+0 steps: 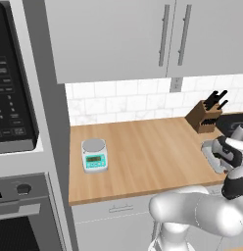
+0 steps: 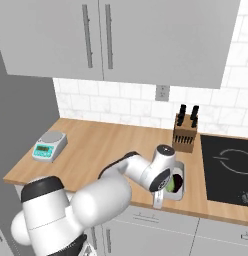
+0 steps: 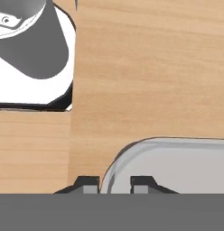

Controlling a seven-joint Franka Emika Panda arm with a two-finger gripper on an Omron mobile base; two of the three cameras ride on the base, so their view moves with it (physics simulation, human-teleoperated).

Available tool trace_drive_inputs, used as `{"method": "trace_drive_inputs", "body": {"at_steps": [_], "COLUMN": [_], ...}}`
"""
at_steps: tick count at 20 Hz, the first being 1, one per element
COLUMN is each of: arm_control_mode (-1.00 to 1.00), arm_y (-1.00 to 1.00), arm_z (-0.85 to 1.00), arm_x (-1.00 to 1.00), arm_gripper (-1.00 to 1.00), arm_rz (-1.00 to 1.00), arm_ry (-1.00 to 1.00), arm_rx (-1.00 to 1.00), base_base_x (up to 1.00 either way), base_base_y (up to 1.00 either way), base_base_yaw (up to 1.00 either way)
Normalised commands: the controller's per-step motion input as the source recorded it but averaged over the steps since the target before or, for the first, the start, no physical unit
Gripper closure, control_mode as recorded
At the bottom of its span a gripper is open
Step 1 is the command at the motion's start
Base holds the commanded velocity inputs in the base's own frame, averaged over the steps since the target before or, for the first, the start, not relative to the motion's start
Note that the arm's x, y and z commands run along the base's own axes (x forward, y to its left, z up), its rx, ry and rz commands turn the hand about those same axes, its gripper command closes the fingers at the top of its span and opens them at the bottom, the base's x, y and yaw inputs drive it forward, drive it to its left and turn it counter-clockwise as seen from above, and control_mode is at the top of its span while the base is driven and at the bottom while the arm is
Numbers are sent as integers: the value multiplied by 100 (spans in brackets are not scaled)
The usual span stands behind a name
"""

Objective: Take the meat container that has the steak and place it on the second highest rack of the freezer. Then take the vegetable container that has the avocado and corn and place it on the highest rack of the freezer.

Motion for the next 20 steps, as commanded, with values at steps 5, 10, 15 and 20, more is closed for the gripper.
{"method": "trace_drive_inputs", "body": {"at_steps": [5,10,15,20], "arm_control_mode": [-100,-100,-100,-100], "arm_y": [5,13,39,45], "arm_z": [18,93,73,68], "arm_x": [0,0,-4,-7], "arm_gripper": [100,100,100,100], "arm_rz": [0,0,2,2], "arm_ry": [0,0,-7,-22], "arm_rx": [-4,-14,-22,-24], "base_base_x": [0,0,0,0], "base_base_y": [0,0,0,0], "base_base_yaw": [0,0,0,0]}}
